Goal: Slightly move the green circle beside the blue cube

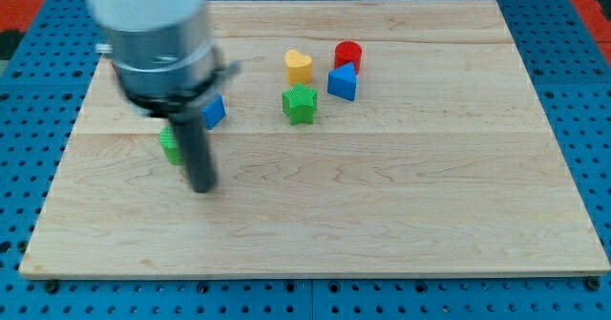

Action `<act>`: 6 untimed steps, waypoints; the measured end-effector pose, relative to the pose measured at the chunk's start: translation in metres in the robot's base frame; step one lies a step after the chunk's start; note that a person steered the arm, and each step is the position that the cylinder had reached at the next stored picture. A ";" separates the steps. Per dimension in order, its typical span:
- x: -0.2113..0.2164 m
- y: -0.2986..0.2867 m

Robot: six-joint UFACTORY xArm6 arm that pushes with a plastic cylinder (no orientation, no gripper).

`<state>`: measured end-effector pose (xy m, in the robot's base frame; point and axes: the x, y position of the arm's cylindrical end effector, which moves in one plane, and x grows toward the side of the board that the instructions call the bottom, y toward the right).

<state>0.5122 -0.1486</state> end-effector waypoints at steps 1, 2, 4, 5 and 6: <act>-0.040 -0.060; -0.046 0.002; 0.009 0.031; -0.018 0.040; -0.035 0.056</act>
